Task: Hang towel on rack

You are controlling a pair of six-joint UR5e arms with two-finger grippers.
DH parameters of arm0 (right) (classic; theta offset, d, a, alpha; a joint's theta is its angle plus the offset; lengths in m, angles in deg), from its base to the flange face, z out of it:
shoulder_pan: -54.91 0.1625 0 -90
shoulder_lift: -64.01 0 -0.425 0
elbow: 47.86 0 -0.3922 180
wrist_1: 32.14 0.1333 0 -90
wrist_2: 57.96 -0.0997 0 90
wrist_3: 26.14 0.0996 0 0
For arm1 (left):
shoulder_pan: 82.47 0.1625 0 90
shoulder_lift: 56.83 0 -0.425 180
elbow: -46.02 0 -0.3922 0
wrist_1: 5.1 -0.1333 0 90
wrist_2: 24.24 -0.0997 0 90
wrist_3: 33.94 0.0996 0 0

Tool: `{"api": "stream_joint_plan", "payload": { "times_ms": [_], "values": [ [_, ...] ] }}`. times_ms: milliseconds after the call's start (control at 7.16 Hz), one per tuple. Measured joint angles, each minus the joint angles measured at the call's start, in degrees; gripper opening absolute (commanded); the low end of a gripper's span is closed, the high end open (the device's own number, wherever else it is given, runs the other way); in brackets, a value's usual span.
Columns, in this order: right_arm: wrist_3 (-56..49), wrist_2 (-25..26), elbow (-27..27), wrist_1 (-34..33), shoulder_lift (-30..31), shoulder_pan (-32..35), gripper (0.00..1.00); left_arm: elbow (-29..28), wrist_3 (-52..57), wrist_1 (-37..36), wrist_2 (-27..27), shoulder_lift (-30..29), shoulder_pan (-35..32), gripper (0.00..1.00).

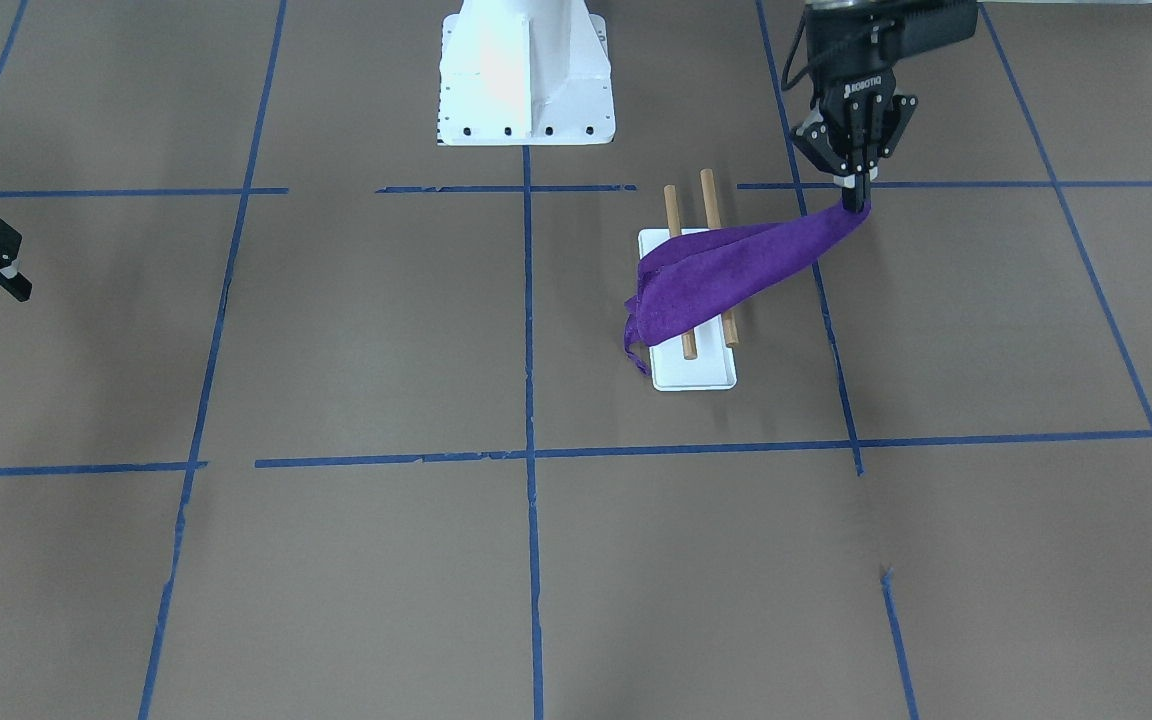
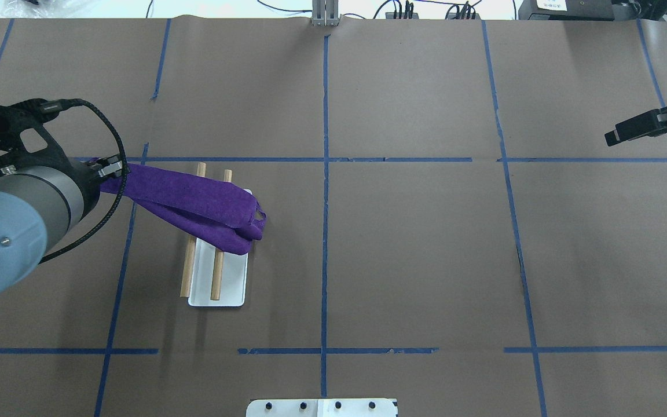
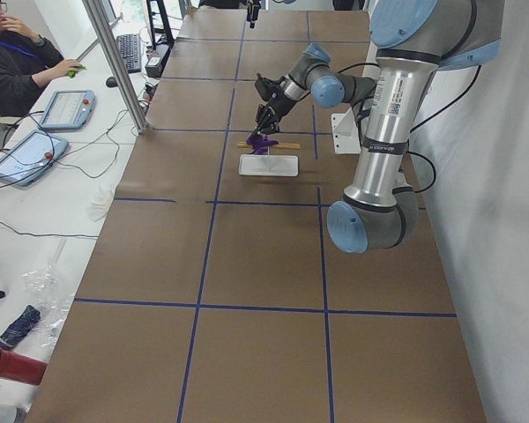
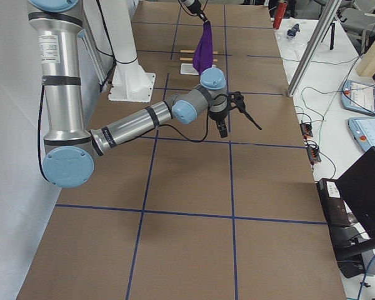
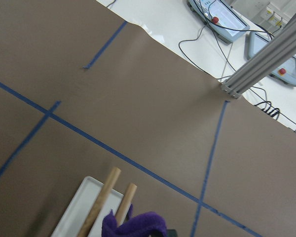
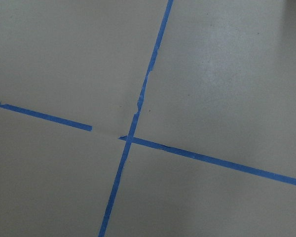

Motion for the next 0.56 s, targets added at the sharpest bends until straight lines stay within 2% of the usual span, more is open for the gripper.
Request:
{"api": "stream_joint_plan", "payload": {
  "times_ms": [279, 419, 559],
  "values": [
    [0.02, 0.06, 0.01, 0.0, -0.29, -0.02, 1.0, -5.42, 0.0, 0.08, -1.27, 0.01, 0.69, 0.41],
    [0.01, 0.08, 0.1, 0.0, -0.46, -0.05, 1.0, -7.97, 0.01, 0.15, -1.47, -0.06, 1.27, 0.99],
    [0.0, 0.08, 0.24, 0.0, -0.67, -0.08, 1.0, -10.3, -0.06, 0.26, -1.59, -0.11, 1.88, 1.0]
  ]
}}
